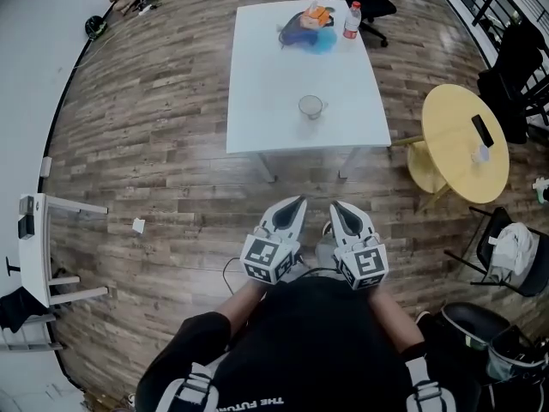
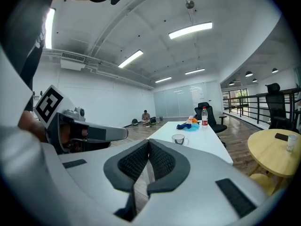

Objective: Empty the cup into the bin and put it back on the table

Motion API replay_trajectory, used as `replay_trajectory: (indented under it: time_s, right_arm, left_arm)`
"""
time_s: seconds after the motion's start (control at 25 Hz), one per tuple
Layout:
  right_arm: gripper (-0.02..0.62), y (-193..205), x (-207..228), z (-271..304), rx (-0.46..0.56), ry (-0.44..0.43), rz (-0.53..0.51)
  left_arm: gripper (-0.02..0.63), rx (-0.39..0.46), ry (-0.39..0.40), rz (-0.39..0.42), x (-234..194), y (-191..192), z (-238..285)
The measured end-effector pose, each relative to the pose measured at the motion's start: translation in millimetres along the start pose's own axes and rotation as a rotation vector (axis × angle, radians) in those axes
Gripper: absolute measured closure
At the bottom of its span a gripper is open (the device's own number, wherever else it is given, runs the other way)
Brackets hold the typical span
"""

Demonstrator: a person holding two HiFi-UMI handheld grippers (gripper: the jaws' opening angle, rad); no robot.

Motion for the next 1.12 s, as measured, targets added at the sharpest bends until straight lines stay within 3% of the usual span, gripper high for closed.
replay_trajectory:
  time_s: [0.2,0.56,0.72,1.12]
  right_arm:
    - [0.580,-5.8,26.6,25.9,0.032,-0.054,0.015]
    - [0.580,-27.6,120.5,68.2,0.036,-0.098,-0.028]
    - [0.580,-42.3,153.9,77.4,0.046,-0.082,-0.016]
    - [0.580,-49.9,175.3,114.2,0.031,-0.075,0.015]
  left_arm:
    - [0.584,-0.018,-0.006,0.026,-8.4,-7.8,37.7]
    - [0.584,-0.045,-0.054,0.040,-22.6,-30.8,131.3]
    - [0.584,-0.045,-0.074,0.055,-20.5,-39.5,159.5]
    - [0.584,-0.048,-0.074,0.078,-51.7,-56.2,193.5]
Point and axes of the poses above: the fingertips, and each gripper's own axes: z forward along the fingers, x to its right, y out of its underside, the point moved 2 cm from there along -z, backward along the fingers
